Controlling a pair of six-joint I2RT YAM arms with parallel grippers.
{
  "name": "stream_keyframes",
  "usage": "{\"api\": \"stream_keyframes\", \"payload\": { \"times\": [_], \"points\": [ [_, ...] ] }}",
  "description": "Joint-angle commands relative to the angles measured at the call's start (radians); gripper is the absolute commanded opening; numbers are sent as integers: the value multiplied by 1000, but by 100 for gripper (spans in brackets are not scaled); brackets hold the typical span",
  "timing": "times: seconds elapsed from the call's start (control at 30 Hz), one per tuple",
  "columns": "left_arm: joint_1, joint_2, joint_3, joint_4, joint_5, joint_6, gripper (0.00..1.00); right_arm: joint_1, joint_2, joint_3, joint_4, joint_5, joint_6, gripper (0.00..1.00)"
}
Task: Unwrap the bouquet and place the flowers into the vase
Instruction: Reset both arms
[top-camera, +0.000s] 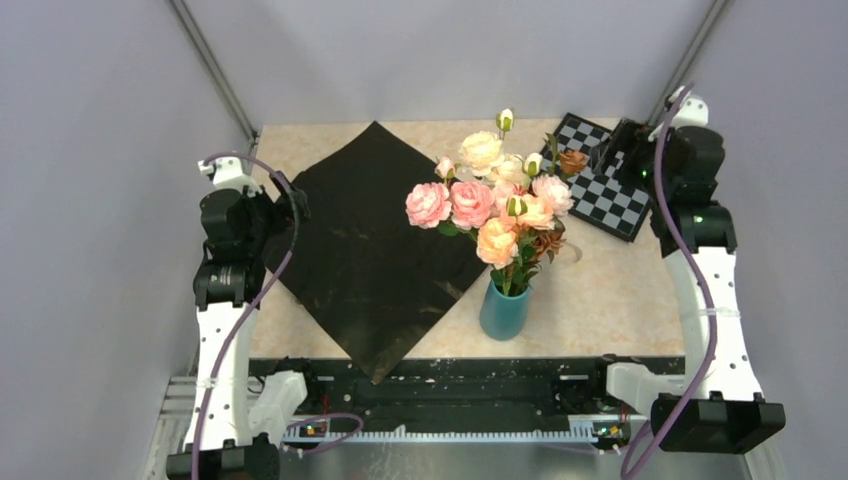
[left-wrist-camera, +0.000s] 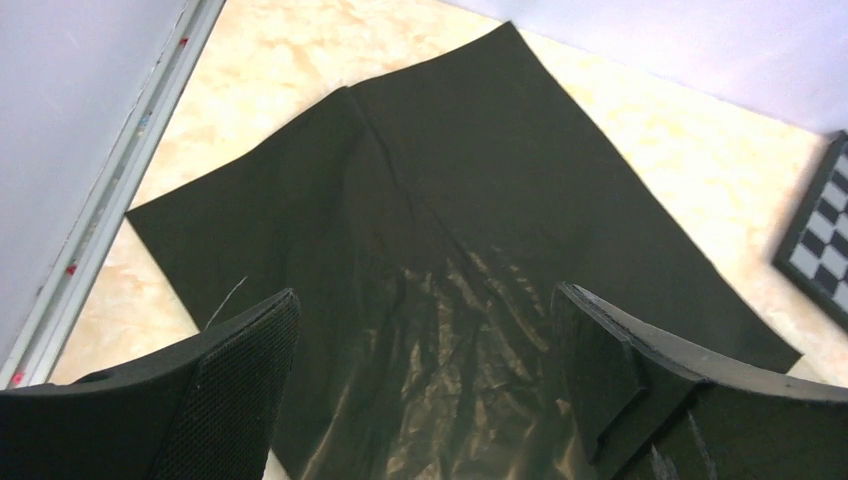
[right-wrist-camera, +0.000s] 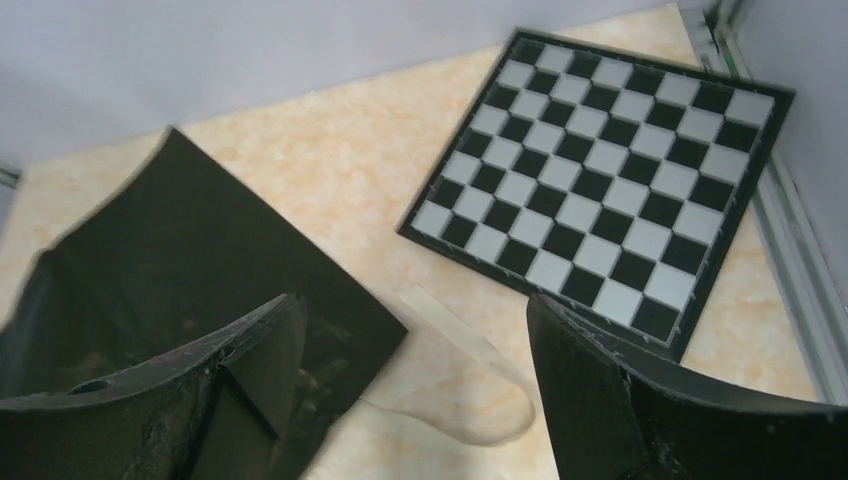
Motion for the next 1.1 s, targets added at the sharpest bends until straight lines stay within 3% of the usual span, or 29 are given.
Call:
{"api": "stream_keyframes", "payload": {
  "times": [0.0,0.2,0.47,1.07],
  "points": [
    [5,-67,-66,49,-21,86,99,-8,-76,-203,213,88,-49,82],
    [5,-167,-180,117,-40,111,99,-8,-200,-481,452,76,-121,83],
    [4,-164,-206,98,-62,106,99,-9,-301,-671,612,92,-71,83],
    [5,-153,-207,99,-26,119,99,-8,-313,-703,629,94,-60,83]
  ]
}}
